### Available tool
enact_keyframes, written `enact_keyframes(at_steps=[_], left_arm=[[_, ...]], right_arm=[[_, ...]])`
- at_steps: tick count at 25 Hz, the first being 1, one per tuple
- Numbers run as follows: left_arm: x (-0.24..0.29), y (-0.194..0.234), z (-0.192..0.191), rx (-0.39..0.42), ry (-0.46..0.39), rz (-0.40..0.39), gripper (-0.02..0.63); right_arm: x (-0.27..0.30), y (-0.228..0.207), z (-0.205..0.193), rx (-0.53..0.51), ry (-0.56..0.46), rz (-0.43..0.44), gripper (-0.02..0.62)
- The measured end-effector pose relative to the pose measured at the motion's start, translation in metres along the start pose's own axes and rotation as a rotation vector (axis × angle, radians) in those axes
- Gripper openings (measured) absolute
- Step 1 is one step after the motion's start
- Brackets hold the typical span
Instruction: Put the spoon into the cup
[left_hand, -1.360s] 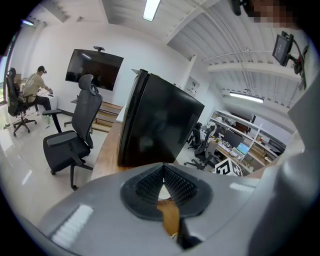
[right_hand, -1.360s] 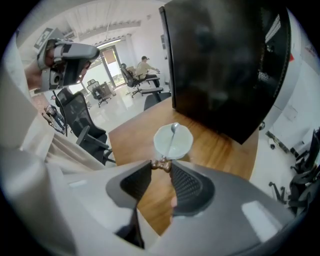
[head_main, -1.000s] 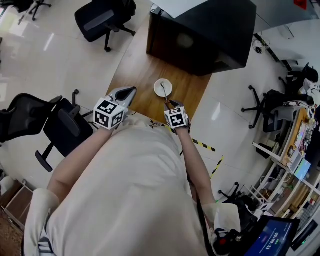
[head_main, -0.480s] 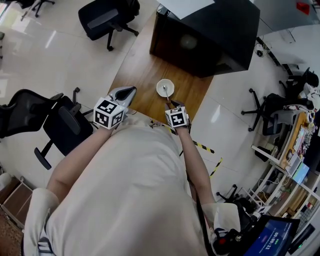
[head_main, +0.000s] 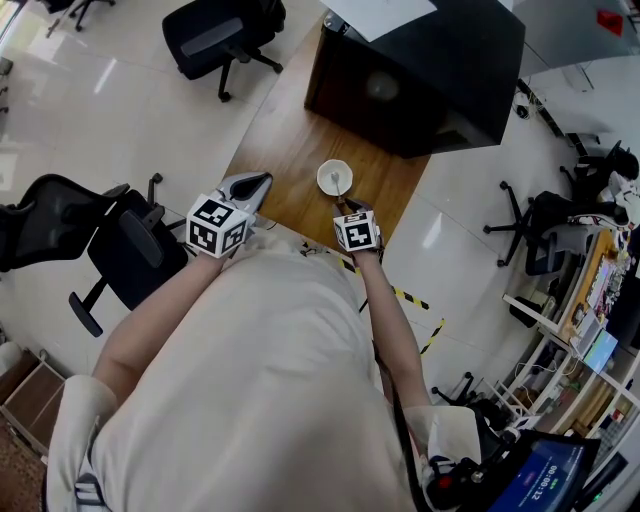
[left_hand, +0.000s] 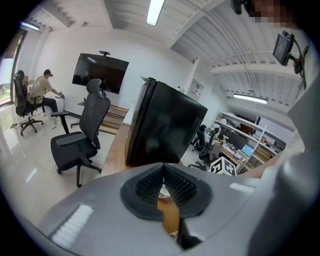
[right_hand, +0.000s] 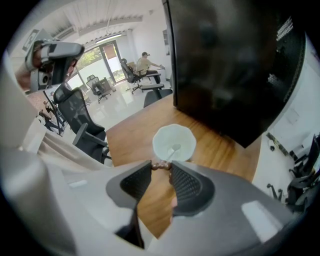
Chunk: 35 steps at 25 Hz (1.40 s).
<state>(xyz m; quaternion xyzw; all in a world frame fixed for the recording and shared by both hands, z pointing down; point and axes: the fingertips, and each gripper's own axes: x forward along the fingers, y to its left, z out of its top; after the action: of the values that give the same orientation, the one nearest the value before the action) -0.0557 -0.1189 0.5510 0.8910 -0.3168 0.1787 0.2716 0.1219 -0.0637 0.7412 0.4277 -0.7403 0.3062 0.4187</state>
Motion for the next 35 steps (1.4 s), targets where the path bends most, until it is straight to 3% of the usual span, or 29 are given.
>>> enact_keyframes(at_steps=[22, 35], left_arm=[[-0.009, 0.011, 0.005, -0.002, -0.021, 0.026, 0.0], [-0.005, 0.025, 0.01, -0.006, -0.022, -0.002, 0.0]], right_arm=[[0.01, 0.004, 0.015, 0.024, -0.013, 0.052, 0.127], [0.021, 0.001, 0.009, 0.055, 0.01, 0.044, 0.132]])
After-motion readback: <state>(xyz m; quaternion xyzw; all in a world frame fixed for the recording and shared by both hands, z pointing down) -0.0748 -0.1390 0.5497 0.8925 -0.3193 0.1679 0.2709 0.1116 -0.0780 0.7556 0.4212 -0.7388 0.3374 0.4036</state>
